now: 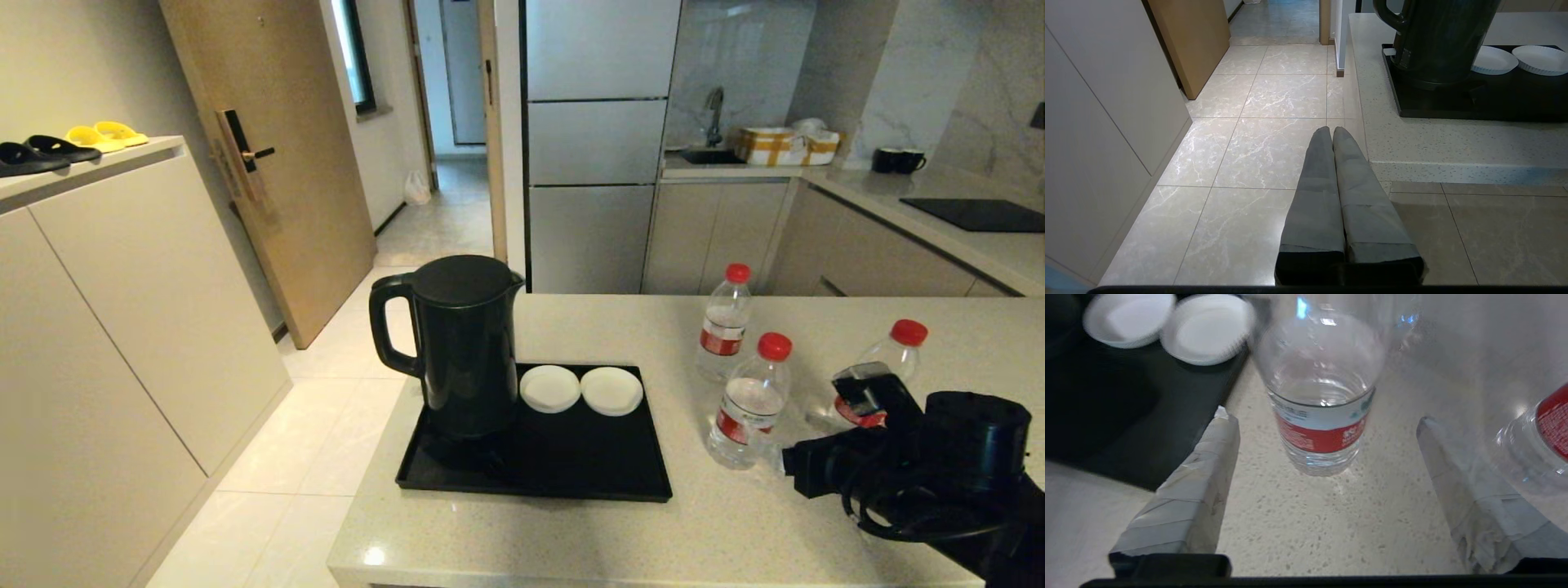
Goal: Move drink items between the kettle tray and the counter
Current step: Return the bottled water to its original position
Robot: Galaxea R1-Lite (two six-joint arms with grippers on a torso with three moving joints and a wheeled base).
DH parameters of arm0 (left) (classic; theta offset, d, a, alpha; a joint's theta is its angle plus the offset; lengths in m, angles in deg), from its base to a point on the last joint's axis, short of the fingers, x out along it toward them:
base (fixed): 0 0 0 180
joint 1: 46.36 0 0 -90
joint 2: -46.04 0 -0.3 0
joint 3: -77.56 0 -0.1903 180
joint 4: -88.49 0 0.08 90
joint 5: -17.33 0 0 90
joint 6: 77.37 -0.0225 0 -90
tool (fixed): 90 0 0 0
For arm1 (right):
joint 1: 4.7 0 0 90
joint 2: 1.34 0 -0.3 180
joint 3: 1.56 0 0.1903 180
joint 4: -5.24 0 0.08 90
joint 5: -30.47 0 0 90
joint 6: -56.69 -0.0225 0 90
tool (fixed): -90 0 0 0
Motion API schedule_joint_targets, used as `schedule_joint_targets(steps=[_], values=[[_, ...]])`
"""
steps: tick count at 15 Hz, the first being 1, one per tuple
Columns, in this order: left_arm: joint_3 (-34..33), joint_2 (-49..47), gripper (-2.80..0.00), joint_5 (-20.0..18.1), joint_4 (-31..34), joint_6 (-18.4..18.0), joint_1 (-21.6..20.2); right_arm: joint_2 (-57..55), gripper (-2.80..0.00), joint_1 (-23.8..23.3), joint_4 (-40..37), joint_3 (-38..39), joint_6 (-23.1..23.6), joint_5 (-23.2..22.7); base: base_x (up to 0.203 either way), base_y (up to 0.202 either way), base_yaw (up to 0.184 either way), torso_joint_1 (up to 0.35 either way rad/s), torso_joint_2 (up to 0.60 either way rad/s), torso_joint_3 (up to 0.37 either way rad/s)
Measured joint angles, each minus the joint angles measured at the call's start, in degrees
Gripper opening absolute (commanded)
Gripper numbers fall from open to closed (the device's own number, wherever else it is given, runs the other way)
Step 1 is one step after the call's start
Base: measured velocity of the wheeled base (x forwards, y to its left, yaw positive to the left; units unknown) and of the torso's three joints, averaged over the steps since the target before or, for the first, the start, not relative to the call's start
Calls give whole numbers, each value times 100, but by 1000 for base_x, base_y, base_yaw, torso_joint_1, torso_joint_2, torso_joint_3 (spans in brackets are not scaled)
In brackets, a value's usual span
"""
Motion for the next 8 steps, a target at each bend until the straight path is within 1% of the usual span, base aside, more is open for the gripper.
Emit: schedule_joint_targets(steps=[6, 7, 8], values=[[0, 0, -280, 0, 0, 0, 0, -489, 0, 19, 23, -407, -57, -86, 0, 0, 0, 0, 0, 0], [0, 0, -280, 0, 0, 0, 0, -583, -280, 22, 28, -501, -80, -167, 0, 0, 0, 0, 0, 0], [0, 0, -280, 0, 0, 0, 0, -664, -280, 22, 33, -569, -94, -232, 0, 0, 0, 0, 0, 0]])
